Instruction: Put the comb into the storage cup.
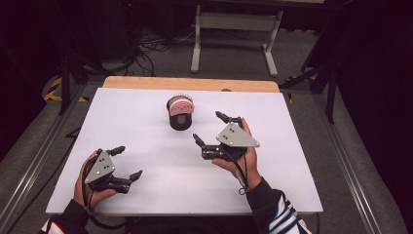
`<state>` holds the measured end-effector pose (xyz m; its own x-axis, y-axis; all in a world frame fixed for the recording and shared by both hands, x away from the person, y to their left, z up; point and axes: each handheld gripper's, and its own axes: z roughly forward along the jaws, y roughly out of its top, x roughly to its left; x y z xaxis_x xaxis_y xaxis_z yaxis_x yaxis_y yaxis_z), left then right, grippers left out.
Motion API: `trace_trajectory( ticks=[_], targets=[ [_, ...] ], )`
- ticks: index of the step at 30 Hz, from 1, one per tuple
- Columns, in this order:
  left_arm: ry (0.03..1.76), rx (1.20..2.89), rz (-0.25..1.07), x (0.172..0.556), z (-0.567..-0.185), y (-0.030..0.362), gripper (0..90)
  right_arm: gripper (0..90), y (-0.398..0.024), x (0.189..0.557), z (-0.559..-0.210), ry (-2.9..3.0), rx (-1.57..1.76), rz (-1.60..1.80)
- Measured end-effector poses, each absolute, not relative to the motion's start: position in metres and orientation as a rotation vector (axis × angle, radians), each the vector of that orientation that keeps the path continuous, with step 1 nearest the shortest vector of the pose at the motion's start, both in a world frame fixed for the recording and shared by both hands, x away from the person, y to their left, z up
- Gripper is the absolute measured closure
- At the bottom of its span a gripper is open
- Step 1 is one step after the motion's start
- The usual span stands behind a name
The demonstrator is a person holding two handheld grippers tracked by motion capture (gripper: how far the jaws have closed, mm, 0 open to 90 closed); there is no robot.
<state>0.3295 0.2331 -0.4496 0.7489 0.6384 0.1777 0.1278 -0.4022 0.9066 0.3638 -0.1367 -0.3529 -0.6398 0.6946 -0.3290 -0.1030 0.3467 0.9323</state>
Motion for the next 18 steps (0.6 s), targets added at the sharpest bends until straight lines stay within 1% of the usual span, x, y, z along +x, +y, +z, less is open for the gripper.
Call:
trace_trajectory(
  ticks=[18],
  targets=[
    [0.578,1.942,0.626,0.3289,-0.4505,0.2306,4.9,10.1,-0.1451,0.3564,-0.358,1.863,0.515,1.34]
  ],
)
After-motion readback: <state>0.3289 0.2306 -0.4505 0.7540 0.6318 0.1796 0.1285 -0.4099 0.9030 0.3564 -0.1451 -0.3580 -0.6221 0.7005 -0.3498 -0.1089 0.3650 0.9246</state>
